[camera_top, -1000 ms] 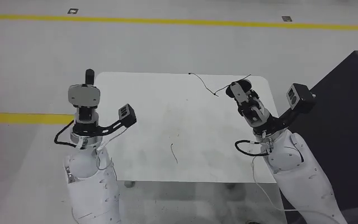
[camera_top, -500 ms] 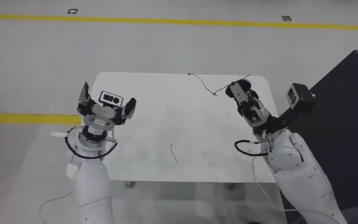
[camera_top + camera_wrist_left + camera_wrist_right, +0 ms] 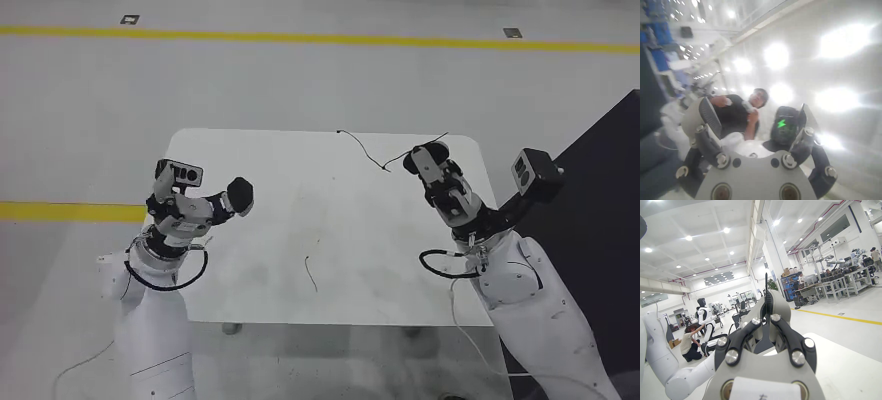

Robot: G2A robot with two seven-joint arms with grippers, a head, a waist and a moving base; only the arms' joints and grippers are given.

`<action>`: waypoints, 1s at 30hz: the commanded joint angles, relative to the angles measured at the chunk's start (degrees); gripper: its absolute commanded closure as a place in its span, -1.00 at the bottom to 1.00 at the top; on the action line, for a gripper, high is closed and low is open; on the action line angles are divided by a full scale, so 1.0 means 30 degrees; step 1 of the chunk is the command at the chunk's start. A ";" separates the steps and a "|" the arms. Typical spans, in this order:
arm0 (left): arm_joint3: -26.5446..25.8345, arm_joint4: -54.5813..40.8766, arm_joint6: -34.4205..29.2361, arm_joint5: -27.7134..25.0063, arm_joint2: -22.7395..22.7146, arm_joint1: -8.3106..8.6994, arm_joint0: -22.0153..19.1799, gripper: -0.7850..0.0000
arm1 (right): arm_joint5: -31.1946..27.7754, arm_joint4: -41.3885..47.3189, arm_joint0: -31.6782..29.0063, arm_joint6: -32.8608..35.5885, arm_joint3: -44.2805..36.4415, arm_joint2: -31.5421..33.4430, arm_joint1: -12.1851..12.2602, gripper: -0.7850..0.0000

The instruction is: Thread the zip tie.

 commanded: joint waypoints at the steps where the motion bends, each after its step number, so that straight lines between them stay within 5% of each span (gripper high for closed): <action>1: -0.0463 0.2165 0.0772 -0.9828 0.0651 0.0055 0.0437 -1.00 | 0.0000 0.0000 0.0000 0.0000 0.0000 0.0000 0.0000 1.00; 4: -0.1928 0.4419 0.2927 -1.1986 0.1825 0.0359 0.1415 -1.00 | 0.0000 0.0000 0.0000 0.0000 0.0000 0.0000 0.0000 1.00; 9: -0.1471 0.6632 0.5533 -1.4589 0.3610 0.1080 0.2297 -1.00 | 0.0000 0.0000 0.0000 0.0000 0.0000 0.0000 0.0000 1.00; 19: -0.2173 0.8316 0.5254 -1.4305 0.4298 0.1218 0.2619 -1.00 | 0.0000 0.0000 0.0000 0.0000 0.0000 0.0000 0.0000 1.00; 24: -0.2730 1.2544 0.7374 -1.4415 0.6134 0.1205 0.3481 -1.00 | 0.0337 -0.0044 -0.0131 0.0055 -0.0200 -0.0086 -0.0045 1.00; 30: -0.2760 1.4425 1.0771 -1.2578 0.8474 0.1080 0.3901 -1.00 | 0.0666 -0.0458 -0.0174 0.0116 -0.0183 -0.0479 -0.0247 1.00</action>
